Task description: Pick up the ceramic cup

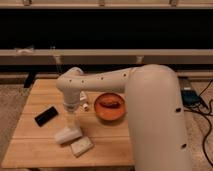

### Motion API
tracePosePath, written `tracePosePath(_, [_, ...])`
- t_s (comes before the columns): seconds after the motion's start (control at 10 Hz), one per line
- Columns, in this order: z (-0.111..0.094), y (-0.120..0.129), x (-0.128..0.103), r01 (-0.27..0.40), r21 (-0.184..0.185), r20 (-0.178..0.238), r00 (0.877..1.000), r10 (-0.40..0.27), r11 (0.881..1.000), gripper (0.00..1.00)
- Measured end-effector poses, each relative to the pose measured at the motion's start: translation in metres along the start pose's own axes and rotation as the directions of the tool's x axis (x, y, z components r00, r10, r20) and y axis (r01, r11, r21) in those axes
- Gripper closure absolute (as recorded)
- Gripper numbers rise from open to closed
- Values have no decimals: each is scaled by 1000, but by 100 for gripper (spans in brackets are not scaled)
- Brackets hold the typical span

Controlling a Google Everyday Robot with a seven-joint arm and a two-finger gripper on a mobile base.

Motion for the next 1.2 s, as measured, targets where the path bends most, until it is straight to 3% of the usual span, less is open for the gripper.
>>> tracePosePath(0.4, [3, 4, 10, 58, -4, 23, 998, -58, 998, 20])
tracePosePath(0.9, [-7, -7, 36, 129, -17, -11, 992, -129, 992, 20])
tracePosePath(1.2, [-2, -18, 57, 204, 23, 36, 978, -204, 979, 20])
